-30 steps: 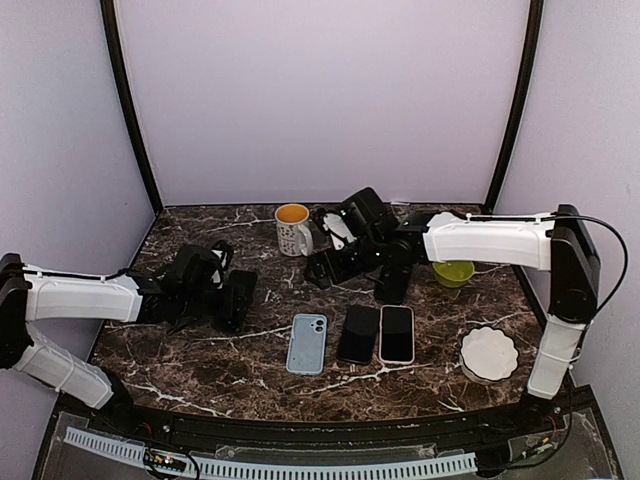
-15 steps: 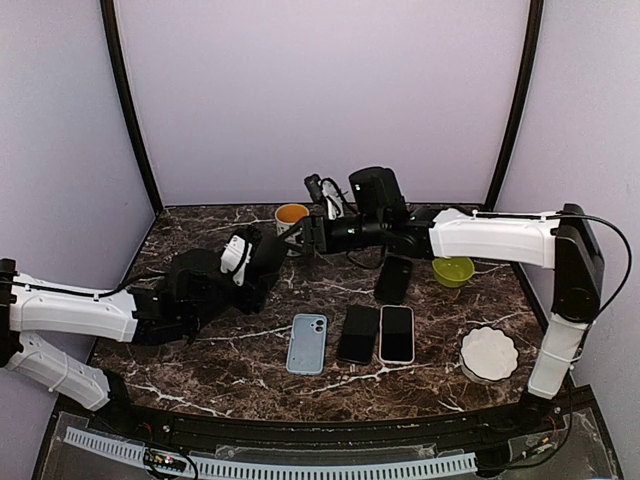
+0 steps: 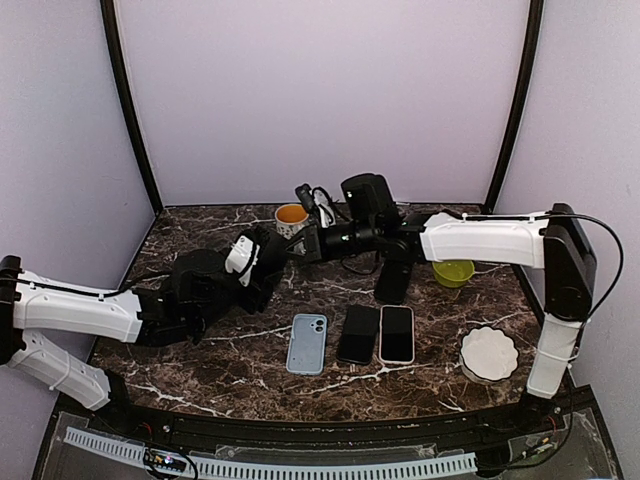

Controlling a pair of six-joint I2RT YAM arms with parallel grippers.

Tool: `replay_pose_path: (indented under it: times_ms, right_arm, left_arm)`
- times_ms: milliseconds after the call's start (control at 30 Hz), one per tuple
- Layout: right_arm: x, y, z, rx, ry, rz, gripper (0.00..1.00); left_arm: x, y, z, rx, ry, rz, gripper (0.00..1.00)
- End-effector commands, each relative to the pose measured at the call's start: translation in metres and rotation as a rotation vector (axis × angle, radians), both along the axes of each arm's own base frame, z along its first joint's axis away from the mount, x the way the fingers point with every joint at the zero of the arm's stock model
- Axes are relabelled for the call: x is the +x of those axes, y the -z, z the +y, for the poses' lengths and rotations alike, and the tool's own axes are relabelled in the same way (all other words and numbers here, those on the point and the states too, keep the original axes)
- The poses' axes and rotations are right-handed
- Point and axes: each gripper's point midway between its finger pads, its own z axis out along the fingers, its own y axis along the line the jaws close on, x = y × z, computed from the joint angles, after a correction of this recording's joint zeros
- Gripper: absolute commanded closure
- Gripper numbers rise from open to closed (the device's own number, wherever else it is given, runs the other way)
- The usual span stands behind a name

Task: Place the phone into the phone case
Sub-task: Pass from the left arm to the right

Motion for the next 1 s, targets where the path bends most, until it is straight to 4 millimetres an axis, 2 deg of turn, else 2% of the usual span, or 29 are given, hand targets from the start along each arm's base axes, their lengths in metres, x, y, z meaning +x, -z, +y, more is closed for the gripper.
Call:
replay_pose_path:
  times_ms: [0, 67, 133, 167, 200, 233, 300, 400, 433, 467, 500, 533, 700, 800, 900, 933, 967]
  right_arm:
    - [0.000, -0.018, 0.002, 0.021, -0.016, -0.073, 1.00]
    - [0.001, -0.020, -0.002, 0.003, -0.007, -0.100, 1.00]
    - [0.004, -0.021, -0.009, -0.020, 0.006, -0.126, 1.00]
    - [0.006, -0.018, -0.015, -0.047, 0.017, -0.130, 1.00]
    - [0.008, -0.019, -0.020, -0.068, 0.028, -0.144, 1.00]
    - [0.012, -0.020, -0.027, -0.091, 0.045, -0.167, 1.00]
    - [0.017, -0.031, -0.041, -0.147, 0.068, -0.269, 1.00]
    - [0.024, -0.053, -0.066, -0.256, 0.104, -0.480, 1.00]
    - [0.029, -0.062, -0.078, -0.298, 0.137, -0.555, 1.00]
    - [0.033, -0.070, -0.089, -0.342, 0.159, -0.645, 1.00]
    - [0.039, -0.079, -0.102, -0.385, 0.204, -0.737, 1.00]
    - [0.043, -0.087, -0.115, -0.422, 0.245, -0.827, 1.00]
    - [0.042, -0.120, -0.160, -0.490, 0.394, -1.252, 1.00]
    - [0.036, -0.136, -0.167, -0.516, 0.408, -1.413, 1.00]
    - [0.028, -0.152, -0.167, -0.556, 0.420, -1.572, 1.00]
    - [0.025, -0.158, -0.169, -0.593, 0.430, -1.662, 1.00]
    - [0.020, -0.163, -0.172, -0.612, 0.450, -1.736, 1.00]
  left_arm:
    - [0.002, -0.039, -0.008, -0.091, 0.008, -0.077, 0.91]
    - [-0.001, -0.038, -0.012, -0.086, 0.036, -0.065, 0.88]
    - [-0.005, -0.037, -0.017, -0.088, 0.072, -0.042, 0.76]
    - [-0.008, -0.037, -0.021, -0.092, 0.099, -0.030, 0.62]
    - [-0.010, -0.040, -0.022, -0.104, 0.108, -0.014, 0.55]
    - [-0.013, -0.042, -0.026, -0.116, 0.133, -0.003, 0.41]
    - [-0.021, -0.049, -0.032, -0.146, 0.186, 0.024, 0.29]
    - [-0.034, -0.066, -0.043, -0.188, 0.281, 0.063, 0.23]
    - [-0.035, -0.081, -0.047, -0.215, 0.293, 0.062, 0.22]
    - [-0.039, -0.079, -0.050, -0.196, 0.316, 0.093, 0.22]
    - [-0.039, -0.095, -0.053, -0.213, 0.331, 0.086, 0.22]
    - [-0.043, -0.092, -0.056, -0.208, 0.353, 0.123, 0.22]
    - [-0.066, -0.135, -0.074, -0.300, 0.506, 0.168, 0.22]
    - [-0.078, -0.146, -0.082, -0.344, 0.586, 0.215, 0.22]
    - [-0.072, -0.152, -0.086, -0.373, 0.567, 0.318, 0.23]
    - [-0.069, -0.165, -0.085, -0.394, 0.563, 0.325, 0.23]
    - [-0.062, -0.157, -0.084, -0.407, 0.540, 0.399, 0.24]
